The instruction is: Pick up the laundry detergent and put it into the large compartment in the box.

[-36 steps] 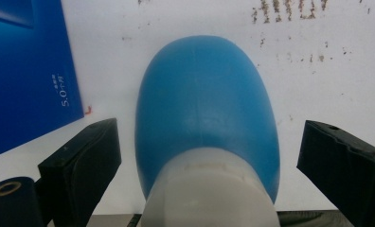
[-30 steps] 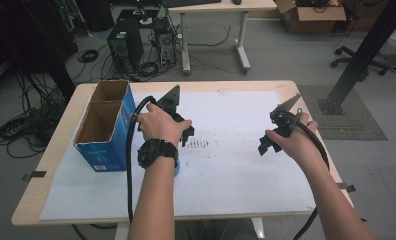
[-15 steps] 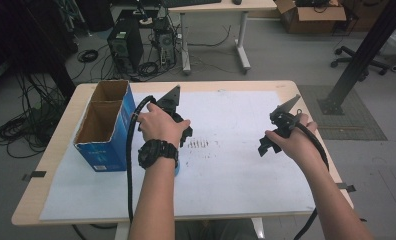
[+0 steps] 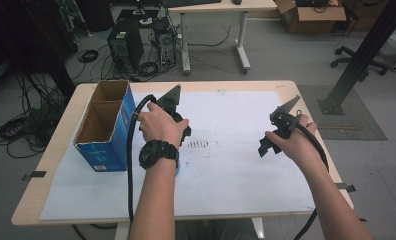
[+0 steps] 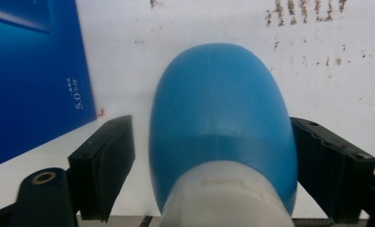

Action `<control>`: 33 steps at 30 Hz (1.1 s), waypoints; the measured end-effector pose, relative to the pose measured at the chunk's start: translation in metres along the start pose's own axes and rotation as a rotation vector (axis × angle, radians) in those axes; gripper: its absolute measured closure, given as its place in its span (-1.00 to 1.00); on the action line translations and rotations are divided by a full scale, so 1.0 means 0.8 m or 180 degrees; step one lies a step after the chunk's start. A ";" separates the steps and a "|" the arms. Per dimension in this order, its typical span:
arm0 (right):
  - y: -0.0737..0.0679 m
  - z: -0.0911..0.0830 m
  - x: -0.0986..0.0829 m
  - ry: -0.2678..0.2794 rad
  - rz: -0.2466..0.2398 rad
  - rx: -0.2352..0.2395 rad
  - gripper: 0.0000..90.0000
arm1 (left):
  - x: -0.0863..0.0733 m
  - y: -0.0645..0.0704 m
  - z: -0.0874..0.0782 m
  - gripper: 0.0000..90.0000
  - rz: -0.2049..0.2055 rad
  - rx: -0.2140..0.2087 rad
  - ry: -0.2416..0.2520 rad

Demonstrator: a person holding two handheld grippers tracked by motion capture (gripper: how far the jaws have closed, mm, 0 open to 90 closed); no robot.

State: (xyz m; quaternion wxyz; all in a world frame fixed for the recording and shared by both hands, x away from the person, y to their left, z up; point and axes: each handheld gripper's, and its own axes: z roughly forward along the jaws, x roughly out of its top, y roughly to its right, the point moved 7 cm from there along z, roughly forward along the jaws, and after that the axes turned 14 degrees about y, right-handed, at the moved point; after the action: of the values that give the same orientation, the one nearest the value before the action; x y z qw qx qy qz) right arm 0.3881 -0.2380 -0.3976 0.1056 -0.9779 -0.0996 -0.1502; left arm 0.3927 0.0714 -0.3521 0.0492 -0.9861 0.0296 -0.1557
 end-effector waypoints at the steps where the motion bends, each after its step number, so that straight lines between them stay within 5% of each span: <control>1: 0.000 0.000 0.000 -0.0002 -0.0001 -0.0005 -0.75 | 0.000 0.000 0.000 -0.57 -0.0001 -0.0009 0.0000; 33: -0.004 0.002 0.000 -0.0004 -0.0016 0.0031 -0.75 | 0.004 0.000 0.000 -0.31 -0.0046 -0.0062 0.0026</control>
State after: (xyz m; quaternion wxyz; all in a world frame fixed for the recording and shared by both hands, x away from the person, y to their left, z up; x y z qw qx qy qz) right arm 0.3880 -0.2347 -0.3988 0.1098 -0.9773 -0.1029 -0.1494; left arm 0.3960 0.0710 -0.3509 0.0384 -0.9861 0.0242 -0.1598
